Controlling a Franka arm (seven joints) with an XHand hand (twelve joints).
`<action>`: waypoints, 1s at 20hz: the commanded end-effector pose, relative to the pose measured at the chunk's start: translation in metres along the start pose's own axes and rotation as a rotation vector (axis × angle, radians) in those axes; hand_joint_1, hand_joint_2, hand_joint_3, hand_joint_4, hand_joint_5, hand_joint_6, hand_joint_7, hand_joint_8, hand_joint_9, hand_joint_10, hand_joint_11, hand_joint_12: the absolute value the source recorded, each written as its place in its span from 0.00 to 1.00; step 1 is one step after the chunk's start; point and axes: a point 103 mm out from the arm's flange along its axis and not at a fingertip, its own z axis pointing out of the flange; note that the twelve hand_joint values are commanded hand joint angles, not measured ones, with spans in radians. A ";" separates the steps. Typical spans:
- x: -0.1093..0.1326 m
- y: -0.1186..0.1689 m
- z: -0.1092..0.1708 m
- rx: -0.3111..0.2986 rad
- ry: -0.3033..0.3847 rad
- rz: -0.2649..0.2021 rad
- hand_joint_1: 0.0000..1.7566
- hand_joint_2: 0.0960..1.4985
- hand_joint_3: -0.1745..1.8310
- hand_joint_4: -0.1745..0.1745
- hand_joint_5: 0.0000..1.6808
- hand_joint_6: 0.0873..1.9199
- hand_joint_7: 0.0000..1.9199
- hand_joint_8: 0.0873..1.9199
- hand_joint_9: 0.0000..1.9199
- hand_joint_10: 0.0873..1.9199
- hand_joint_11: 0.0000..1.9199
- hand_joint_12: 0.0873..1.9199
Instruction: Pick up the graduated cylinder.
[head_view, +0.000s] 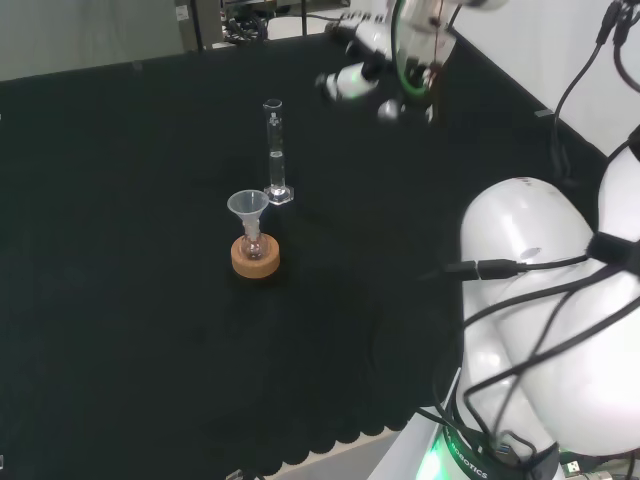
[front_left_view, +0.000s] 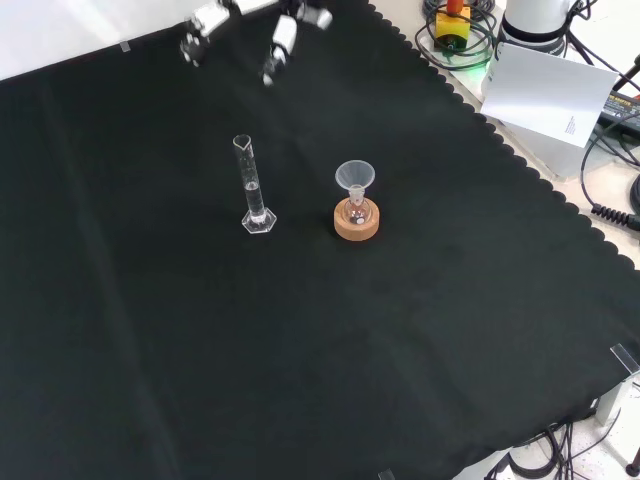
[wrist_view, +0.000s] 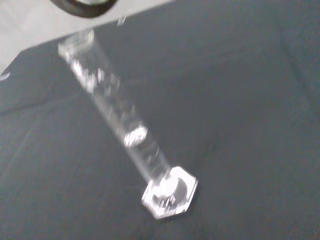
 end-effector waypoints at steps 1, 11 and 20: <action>-0.009 0.004 0.084 -0.037 0.240 -0.092 0.50 0.44 0.28 0.32 0.19 0.00 0.14 0.32 0.26 0.28 0.10 0.70; -0.013 0.008 0.113 -0.016 0.416 -0.156 0.51 0.38 0.36 0.37 0.25 0.00 0.13 0.30 0.24 0.26 0.08 0.69; -0.002 0.022 0.134 -0.025 0.506 -0.200 0.56 0.37 0.38 0.37 0.26 0.00 0.16 0.31 0.26 0.28 0.08 0.70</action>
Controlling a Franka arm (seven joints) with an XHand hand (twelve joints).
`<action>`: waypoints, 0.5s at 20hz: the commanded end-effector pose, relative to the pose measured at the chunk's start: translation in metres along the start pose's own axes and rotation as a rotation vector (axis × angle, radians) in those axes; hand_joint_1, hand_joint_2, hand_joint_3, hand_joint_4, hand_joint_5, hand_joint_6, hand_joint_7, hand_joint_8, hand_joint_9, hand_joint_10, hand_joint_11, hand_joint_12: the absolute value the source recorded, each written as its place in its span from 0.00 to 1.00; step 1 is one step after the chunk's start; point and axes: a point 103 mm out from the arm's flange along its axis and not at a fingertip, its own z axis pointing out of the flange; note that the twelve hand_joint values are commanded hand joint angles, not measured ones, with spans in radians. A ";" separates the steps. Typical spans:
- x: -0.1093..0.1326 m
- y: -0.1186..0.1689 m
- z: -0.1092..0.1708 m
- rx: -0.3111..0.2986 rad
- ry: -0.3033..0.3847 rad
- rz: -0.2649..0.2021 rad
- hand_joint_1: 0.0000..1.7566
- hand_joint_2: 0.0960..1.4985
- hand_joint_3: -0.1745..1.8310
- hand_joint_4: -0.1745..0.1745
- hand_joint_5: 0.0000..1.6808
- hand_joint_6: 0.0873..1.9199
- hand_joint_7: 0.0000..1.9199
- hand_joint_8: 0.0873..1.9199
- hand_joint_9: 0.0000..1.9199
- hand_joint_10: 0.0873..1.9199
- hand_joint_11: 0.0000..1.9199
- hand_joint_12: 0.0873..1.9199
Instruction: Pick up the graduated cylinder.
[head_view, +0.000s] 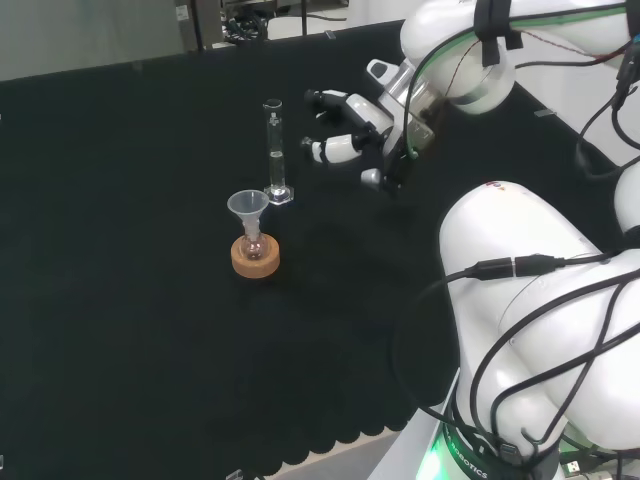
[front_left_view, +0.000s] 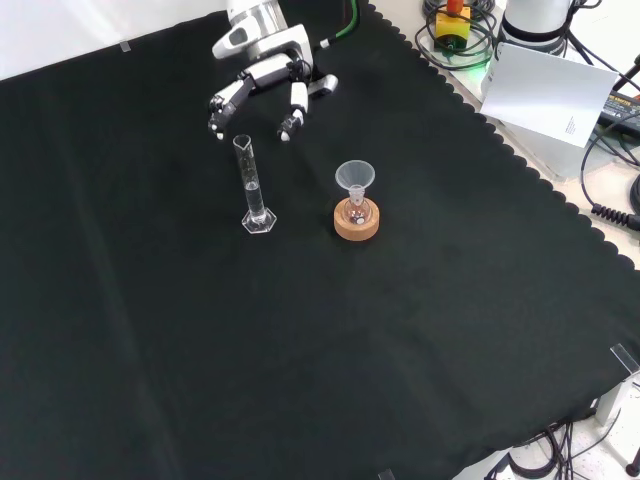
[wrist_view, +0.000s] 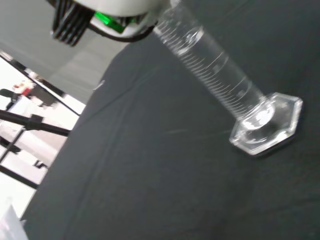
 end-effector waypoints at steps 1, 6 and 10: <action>-0.007 0.012 0.026 -0.002 0.113 -0.073 0.56 0.37 0.38 0.38 0.26 0.00 0.16 0.31 0.26 0.28 0.08 0.70; -0.010 0.016 0.035 -0.009 0.151 -0.080 0.57 0.36 0.40 0.41 0.30 0.00 0.20 0.30 0.28 0.27 0.11 0.69; -0.013 0.018 0.040 0.004 0.170 -0.087 0.57 0.35 0.40 0.42 0.30 0.00 0.20 0.29 0.27 0.26 0.11 0.69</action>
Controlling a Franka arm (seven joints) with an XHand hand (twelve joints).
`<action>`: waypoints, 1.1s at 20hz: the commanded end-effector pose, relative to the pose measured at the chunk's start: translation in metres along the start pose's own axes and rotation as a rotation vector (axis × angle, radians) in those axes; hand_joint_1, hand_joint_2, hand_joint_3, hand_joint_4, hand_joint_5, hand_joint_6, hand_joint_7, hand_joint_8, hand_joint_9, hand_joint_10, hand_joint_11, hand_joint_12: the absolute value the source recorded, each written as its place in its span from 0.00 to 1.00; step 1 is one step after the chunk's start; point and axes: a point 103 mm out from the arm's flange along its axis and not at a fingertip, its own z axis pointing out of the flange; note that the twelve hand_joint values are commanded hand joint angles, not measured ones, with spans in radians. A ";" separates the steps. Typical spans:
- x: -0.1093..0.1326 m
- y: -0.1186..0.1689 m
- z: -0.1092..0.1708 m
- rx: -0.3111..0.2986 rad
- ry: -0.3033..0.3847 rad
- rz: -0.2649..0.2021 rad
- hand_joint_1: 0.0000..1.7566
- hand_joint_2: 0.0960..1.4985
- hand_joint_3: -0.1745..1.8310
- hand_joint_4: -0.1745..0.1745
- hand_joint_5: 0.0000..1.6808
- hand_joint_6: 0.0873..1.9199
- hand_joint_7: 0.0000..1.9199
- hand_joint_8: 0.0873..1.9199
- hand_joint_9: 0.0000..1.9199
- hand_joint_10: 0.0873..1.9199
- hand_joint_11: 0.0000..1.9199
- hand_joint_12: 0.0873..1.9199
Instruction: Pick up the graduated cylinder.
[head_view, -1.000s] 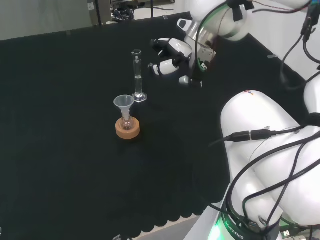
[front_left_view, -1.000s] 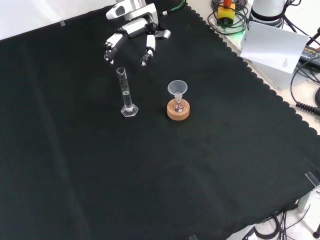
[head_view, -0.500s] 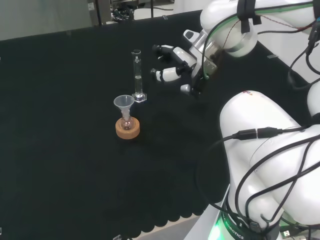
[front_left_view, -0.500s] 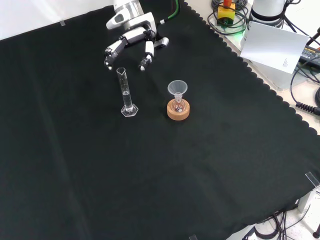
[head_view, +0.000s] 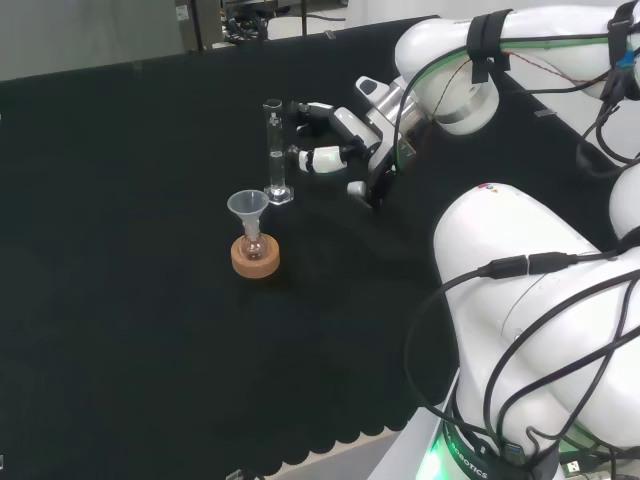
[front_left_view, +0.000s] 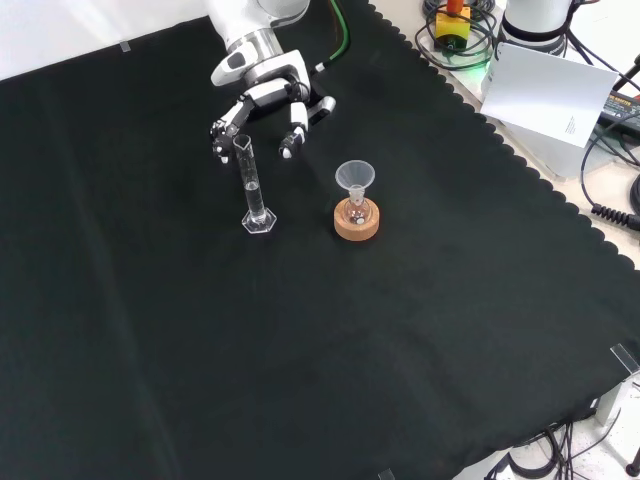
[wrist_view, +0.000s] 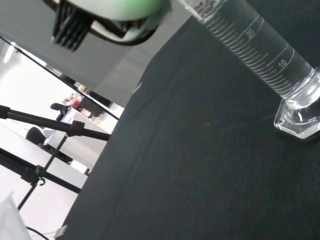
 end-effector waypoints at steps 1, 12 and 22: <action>-0.008 0.002 0.011 0.016 0.045 -0.016 0.57 0.35 0.40 0.42 0.30 0.00 0.19 0.29 0.27 0.26 0.11 0.69; -0.008 0.010 0.021 -0.006 0.090 -0.045 0.58 0.34 0.41 0.43 0.32 0.00 0.21 0.29 0.30 0.26 0.15 0.68; -0.003 0.021 0.033 0.001 0.113 -0.069 0.59 0.35 0.41 0.43 0.35 0.00 0.23 0.29 0.32 0.25 0.18 0.67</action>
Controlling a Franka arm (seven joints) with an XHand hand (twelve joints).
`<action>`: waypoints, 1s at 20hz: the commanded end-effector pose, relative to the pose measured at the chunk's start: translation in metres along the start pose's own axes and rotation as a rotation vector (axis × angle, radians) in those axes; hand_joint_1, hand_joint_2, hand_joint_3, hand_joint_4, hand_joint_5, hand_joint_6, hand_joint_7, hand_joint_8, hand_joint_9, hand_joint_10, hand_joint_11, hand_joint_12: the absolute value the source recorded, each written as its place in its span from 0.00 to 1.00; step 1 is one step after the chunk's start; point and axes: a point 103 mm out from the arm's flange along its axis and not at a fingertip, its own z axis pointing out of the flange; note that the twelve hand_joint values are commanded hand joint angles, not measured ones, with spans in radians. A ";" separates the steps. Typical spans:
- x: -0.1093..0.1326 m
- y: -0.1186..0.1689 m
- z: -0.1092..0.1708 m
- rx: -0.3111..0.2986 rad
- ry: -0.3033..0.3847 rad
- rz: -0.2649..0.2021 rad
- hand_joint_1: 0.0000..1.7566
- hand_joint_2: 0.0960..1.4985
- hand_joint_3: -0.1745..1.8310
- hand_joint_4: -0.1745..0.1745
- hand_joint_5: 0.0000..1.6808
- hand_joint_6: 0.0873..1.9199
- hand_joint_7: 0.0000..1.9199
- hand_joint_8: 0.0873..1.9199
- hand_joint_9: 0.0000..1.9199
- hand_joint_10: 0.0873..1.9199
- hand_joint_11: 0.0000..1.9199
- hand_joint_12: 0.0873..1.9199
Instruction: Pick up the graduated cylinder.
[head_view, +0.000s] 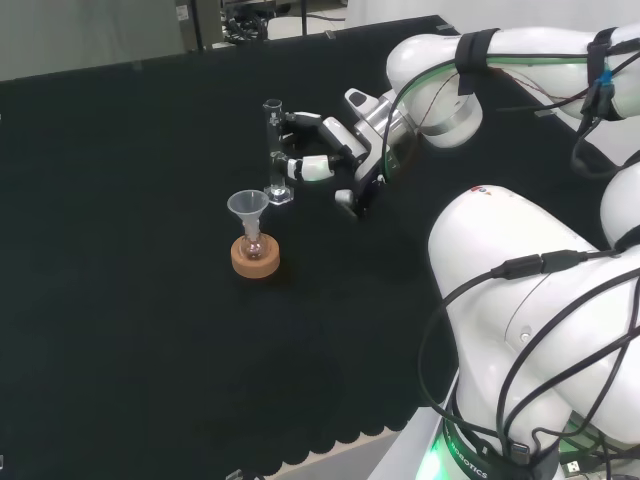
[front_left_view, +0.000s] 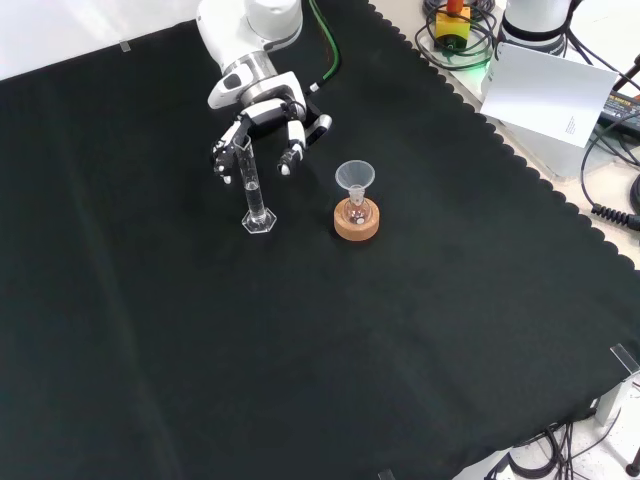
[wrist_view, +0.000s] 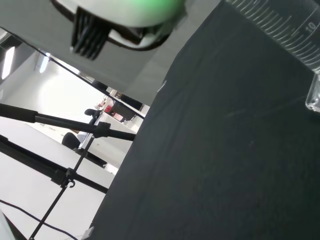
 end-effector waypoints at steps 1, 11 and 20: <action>0.003 0.006 0.006 -0.001 0.025 -0.018 0.59 0.35 0.41 0.43 0.35 0.00 0.23 0.28 0.33 0.25 0.18 0.67; 0.001 0.009 0.015 -0.027 0.085 -0.012 0.59 0.36 0.41 0.44 0.39 0.02 0.26 0.28 0.35 0.25 0.20 0.66; 0.000 0.012 0.016 -0.041 0.120 0.003 0.59 0.36 0.40 0.45 0.41 0.07 0.30 0.27 0.39 0.22 0.23 0.65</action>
